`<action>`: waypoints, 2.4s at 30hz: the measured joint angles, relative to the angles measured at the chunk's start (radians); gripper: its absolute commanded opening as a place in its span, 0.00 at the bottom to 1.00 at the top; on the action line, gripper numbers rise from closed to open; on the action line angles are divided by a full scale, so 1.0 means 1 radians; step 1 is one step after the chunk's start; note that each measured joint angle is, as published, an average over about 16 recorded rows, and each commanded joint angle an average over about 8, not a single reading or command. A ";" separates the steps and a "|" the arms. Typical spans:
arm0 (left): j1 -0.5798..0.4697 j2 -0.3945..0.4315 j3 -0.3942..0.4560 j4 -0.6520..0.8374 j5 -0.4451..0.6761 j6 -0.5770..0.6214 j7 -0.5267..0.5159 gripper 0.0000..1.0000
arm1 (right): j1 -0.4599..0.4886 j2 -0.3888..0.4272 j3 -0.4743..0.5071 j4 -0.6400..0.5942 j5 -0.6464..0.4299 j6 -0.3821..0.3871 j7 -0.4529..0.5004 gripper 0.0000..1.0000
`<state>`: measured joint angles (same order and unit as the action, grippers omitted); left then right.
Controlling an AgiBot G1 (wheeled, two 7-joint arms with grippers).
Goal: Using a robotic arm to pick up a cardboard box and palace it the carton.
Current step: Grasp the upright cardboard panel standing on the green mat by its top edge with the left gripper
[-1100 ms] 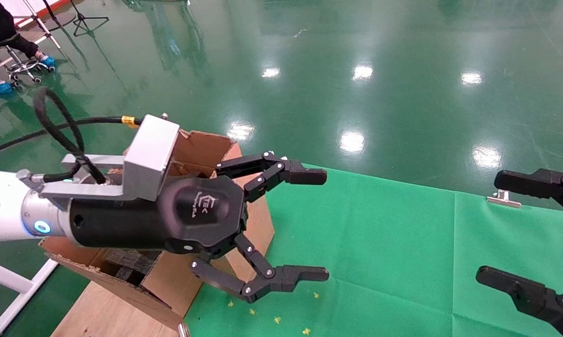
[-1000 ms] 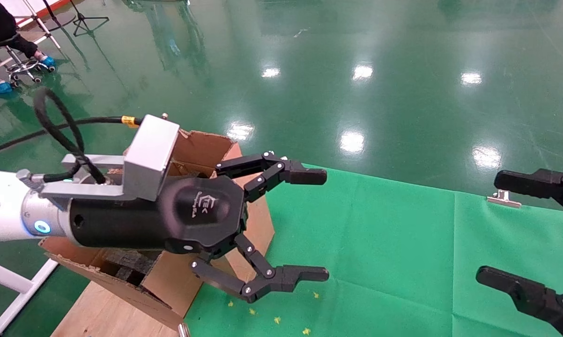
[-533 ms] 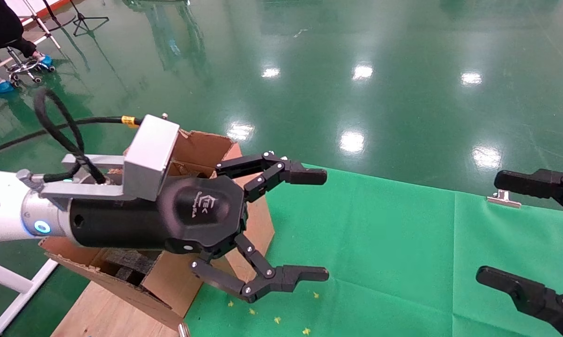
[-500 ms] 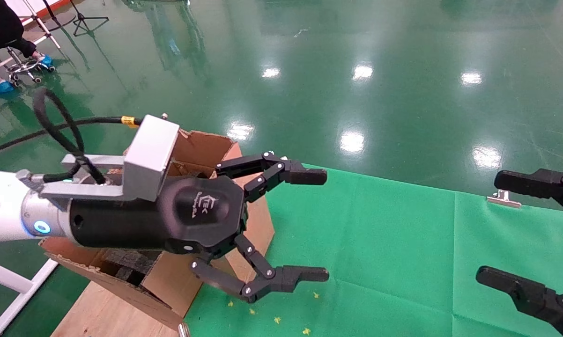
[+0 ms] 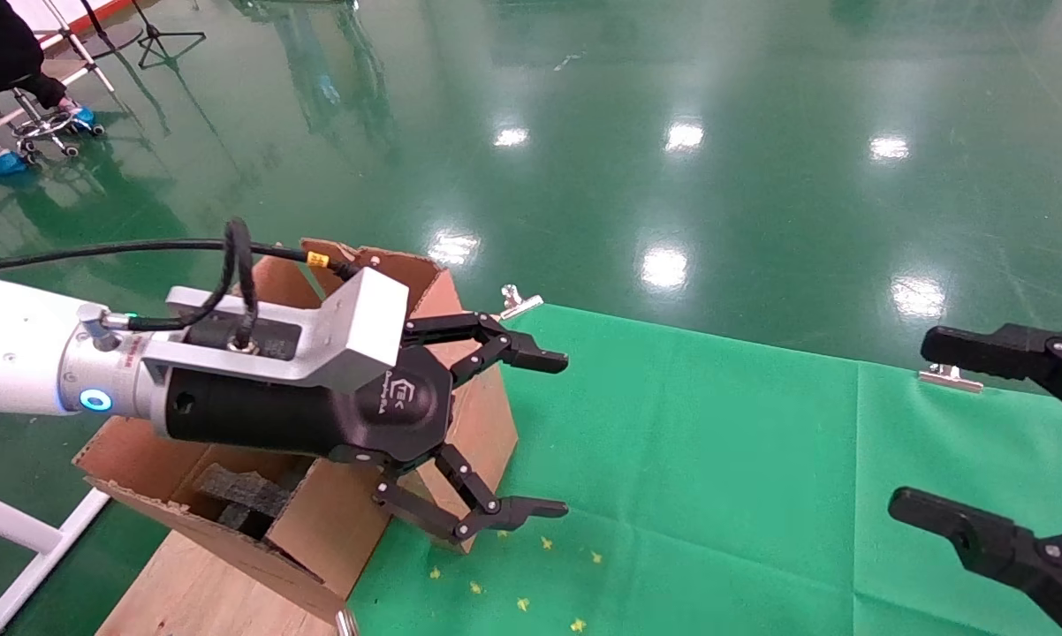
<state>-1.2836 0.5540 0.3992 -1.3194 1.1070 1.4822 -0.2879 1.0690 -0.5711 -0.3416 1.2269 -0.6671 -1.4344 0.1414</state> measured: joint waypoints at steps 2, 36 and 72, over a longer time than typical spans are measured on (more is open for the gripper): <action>-0.032 0.003 0.016 -0.002 0.054 -0.004 -0.032 1.00 | 0.000 0.000 0.000 0.000 0.000 0.000 0.000 0.00; -0.384 0.185 0.318 0.012 0.747 0.064 -0.963 1.00 | 0.000 0.000 0.000 0.000 0.000 0.000 0.000 0.00; -0.293 0.195 0.349 0.051 0.760 -0.022 -0.977 0.00 | 0.000 0.000 0.000 0.000 0.000 0.000 0.000 1.00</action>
<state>-1.5765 0.7495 0.7480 -1.2680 1.8670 1.4604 -1.2649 1.0687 -0.5709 -0.3415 1.2265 -0.6669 -1.4340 0.1413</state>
